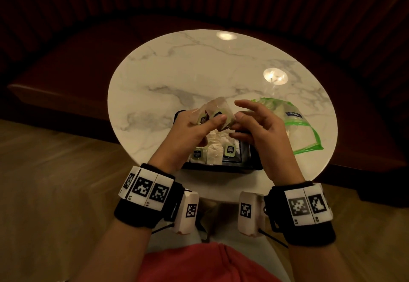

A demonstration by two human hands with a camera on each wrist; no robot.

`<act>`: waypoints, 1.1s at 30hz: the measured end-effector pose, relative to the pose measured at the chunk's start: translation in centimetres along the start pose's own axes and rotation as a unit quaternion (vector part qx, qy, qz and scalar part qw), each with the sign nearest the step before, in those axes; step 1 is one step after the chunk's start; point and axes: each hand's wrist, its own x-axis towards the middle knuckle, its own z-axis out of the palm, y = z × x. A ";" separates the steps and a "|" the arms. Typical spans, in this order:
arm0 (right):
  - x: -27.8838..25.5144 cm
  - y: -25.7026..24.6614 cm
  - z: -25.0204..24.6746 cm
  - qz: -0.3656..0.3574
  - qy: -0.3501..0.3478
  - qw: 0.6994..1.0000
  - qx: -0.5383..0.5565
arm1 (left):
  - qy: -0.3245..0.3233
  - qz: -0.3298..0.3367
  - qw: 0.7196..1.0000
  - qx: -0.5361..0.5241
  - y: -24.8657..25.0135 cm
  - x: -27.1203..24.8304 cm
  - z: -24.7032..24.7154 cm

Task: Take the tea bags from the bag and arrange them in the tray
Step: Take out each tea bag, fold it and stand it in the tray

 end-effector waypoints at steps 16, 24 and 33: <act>-0.1 -0.2 -0.9 0.016 -0.018 0.998 -0.061 | -0.111 -0.033 0.993 0.017 0.9 -0.7 -0.6; 0.1 -0.2 -0.7 -0.010 0.004 0.993 -0.117 | -0.160 -0.037 0.986 0.021 0.9 -0.8 -0.5; -0.2 -0.6 -0.3 -0.056 0.001 0.989 -0.135 | -0.133 -0.061 0.989 0.012 1.5 -0.8 0.1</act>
